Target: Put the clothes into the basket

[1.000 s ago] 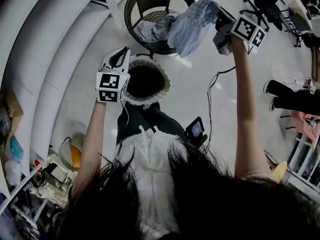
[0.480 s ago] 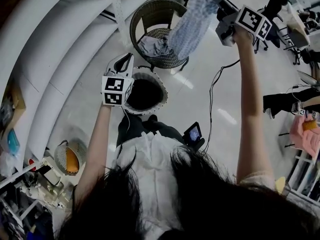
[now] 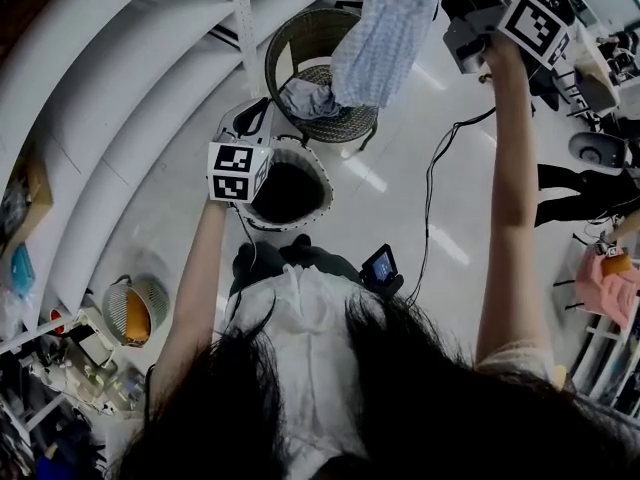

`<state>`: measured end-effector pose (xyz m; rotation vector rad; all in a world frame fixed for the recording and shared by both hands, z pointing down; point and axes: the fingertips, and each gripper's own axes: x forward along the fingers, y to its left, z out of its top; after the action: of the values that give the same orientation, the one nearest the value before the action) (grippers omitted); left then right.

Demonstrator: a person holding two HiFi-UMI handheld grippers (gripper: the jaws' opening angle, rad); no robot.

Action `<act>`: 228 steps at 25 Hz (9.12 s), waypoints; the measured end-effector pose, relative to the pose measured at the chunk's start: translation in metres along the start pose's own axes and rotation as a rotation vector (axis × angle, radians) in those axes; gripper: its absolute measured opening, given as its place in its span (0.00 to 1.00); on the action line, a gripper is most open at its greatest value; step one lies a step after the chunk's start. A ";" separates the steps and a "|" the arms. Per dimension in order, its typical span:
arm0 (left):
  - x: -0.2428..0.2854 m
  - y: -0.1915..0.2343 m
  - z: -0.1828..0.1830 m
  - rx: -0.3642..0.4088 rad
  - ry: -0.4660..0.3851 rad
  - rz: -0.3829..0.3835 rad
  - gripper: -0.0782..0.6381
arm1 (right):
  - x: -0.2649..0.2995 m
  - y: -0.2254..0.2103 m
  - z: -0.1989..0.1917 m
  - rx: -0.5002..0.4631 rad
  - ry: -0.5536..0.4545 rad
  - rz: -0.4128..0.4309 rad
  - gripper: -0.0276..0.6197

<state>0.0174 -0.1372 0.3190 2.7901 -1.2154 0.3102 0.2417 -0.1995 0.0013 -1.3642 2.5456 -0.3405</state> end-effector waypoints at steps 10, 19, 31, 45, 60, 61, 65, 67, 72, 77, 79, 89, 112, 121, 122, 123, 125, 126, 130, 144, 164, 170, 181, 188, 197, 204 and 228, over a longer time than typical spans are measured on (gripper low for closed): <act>-0.045 0.023 0.018 -0.027 -0.043 -0.026 0.15 | -0.001 0.140 0.043 -0.053 -0.086 0.183 0.14; -0.101 0.049 -0.023 -0.037 0.010 -0.052 0.15 | -0.002 0.200 -0.026 0.002 -0.033 0.182 0.14; -0.157 0.071 -0.082 -0.080 0.084 -0.071 0.15 | 0.013 0.197 -0.236 0.220 0.251 0.022 0.14; -0.183 0.068 -0.159 -0.163 0.218 -0.050 0.15 | -0.005 0.112 -0.488 0.331 0.643 -0.245 0.14; -0.143 0.065 -0.200 -0.256 0.332 0.021 0.15 | -0.009 0.049 -0.630 0.374 0.930 -0.315 0.14; -0.140 0.066 -0.203 -0.263 0.341 0.028 0.15 | -0.009 0.044 -0.637 0.377 0.948 -0.315 0.14; -0.134 0.068 -0.216 -0.294 0.380 0.067 0.15 | -0.009 0.025 -0.668 0.350 1.041 -0.319 0.14; -0.130 0.069 -0.221 -0.305 0.396 0.087 0.15 | -0.010 0.016 -0.680 0.319 1.096 -0.315 0.19; -0.119 0.075 -0.225 -0.320 0.417 0.129 0.15 | 0.000 0.009 -0.692 0.319 1.142 -0.264 0.41; -0.105 0.082 -0.219 -0.320 0.413 0.162 0.15 | 0.013 0.003 -0.686 0.336 1.133 -0.225 0.41; -0.100 0.085 -0.216 -0.320 0.409 0.173 0.15 | 0.016 0.000 -0.684 0.332 1.134 -0.211 0.41; -0.082 0.076 -0.210 -0.319 0.397 0.195 0.15 | 0.019 -0.010 -0.668 0.364 1.066 -0.166 0.41; -0.069 0.045 -0.148 -0.162 0.304 -0.078 0.15 | -0.015 0.051 -0.521 0.330 0.544 -0.241 0.32; -0.055 0.011 -0.143 -0.107 0.292 -0.240 0.15 | -0.049 0.063 -0.513 0.278 0.503 -0.351 0.25; -0.053 0.008 -0.141 -0.103 0.289 -0.250 0.15 | -0.051 0.061 -0.511 0.278 0.501 -0.359 0.25; -0.052 0.006 -0.140 -0.101 0.287 -0.258 0.15 | -0.054 0.060 -0.510 0.276 0.501 -0.367 0.25; -0.050 -0.001 -0.140 -0.099 0.286 -0.272 0.15 | -0.061 0.056 -0.508 0.270 0.501 -0.382 0.25; -0.049 -0.004 -0.140 -0.098 0.286 -0.278 0.15 | -0.064 0.053 -0.507 0.268 0.499 -0.389 0.25; -0.038 -0.016 -0.138 -0.103 0.277 -0.286 0.15 | -0.072 0.035 -0.498 0.262 0.495 -0.404 0.25; 0.053 -0.041 -0.134 -0.259 0.270 -0.038 0.15 | -0.076 -0.112 -0.458 0.073 0.686 -0.250 0.25; 0.207 -0.007 -0.232 -0.298 0.434 0.195 0.15 | -0.017 -0.362 -0.612 -0.136 1.096 -0.106 0.43; 0.247 -0.006 -0.290 -0.278 0.500 0.157 0.15 | -0.001 -0.428 -0.679 -0.177 1.162 -0.181 0.47; 0.254 -0.007 -0.382 -0.323 0.619 0.152 0.15 | 0.019 -0.499 -0.761 -0.183 1.285 -0.273 0.49; 0.233 -0.002 -0.415 -0.371 0.671 0.179 0.15 | 0.011 -0.515 -0.800 -0.053 1.299 -0.422 0.48; 0.224 0.004 -0.397 -0.377 0.640 0.210 0.15 | 0.005 -0.496 -0.794 0.157 1.293 -0.402 0.15; 0.187 0.003 -0.362 -0.354 0.589 0.239 0.15 | 0.010 -0.432 -0.738 0.559 1.007 -0.326 0.15; -0.050 -0.046 -0.197 -0.324 0.342 0.377 0.15 | -0.005 -0.094 -0.417 0.568 0.674 0.125 0.14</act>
<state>-0.0119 -0.0396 0.5003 2.1228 -1.5316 0.5343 0.1883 -0.2071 0.4249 -0.9625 2.6456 -1.5791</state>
